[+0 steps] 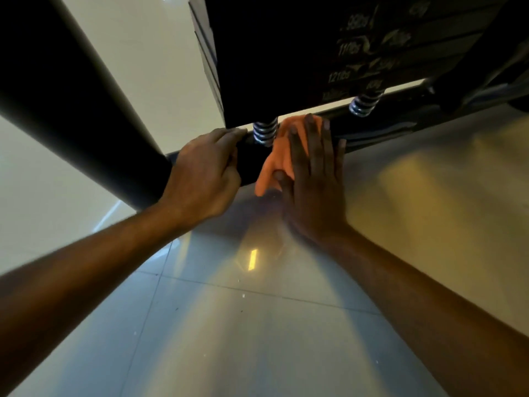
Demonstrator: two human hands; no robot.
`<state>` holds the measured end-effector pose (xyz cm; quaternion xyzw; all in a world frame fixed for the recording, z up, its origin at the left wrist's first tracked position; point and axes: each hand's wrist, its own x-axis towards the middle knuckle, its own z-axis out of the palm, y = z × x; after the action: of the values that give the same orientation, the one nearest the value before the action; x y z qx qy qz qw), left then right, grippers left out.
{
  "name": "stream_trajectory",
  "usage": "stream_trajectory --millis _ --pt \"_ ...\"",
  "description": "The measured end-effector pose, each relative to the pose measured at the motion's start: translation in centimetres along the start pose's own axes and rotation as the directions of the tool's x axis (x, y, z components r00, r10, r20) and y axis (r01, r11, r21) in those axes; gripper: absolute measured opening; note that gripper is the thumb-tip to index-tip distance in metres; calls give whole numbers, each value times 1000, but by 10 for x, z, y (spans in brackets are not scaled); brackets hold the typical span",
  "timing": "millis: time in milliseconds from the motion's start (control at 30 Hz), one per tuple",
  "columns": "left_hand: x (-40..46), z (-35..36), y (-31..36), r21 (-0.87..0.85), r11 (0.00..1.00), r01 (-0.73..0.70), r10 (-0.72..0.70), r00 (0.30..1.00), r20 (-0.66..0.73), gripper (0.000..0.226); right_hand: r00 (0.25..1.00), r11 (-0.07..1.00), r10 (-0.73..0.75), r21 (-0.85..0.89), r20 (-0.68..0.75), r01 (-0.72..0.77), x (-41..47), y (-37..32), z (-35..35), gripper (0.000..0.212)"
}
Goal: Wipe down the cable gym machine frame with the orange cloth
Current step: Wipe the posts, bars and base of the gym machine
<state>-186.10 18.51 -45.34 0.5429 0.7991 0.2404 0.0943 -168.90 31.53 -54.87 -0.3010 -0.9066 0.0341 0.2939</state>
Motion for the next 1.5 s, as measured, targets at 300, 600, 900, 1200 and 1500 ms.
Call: stream_trajectory --millis 300,600,900,1200,1500 --pt "5 2 0 -72 984 162 -165 986 -36 51 989 991 131 -24 71 -130 6 -39 2 85" --pt "12 -10 0 -235 916 324 -347 935 -66 39 981 980 190 52 38 -191 8 -36 -2 84" --pt "18 -8 -1 -391 841 375 -423 905 -42 38 900 896 432 137 -56 -421 34 -71 11 89" --pt "-4 10 -8 73 997 29 -23 996 -80 49 999 995 31 -95 17 -29 15 30 -15 66" --pt "6 32 13 132 991 34 -18 992 -127 51 994 985 -106 -133 12 107 13 24 -25 63"
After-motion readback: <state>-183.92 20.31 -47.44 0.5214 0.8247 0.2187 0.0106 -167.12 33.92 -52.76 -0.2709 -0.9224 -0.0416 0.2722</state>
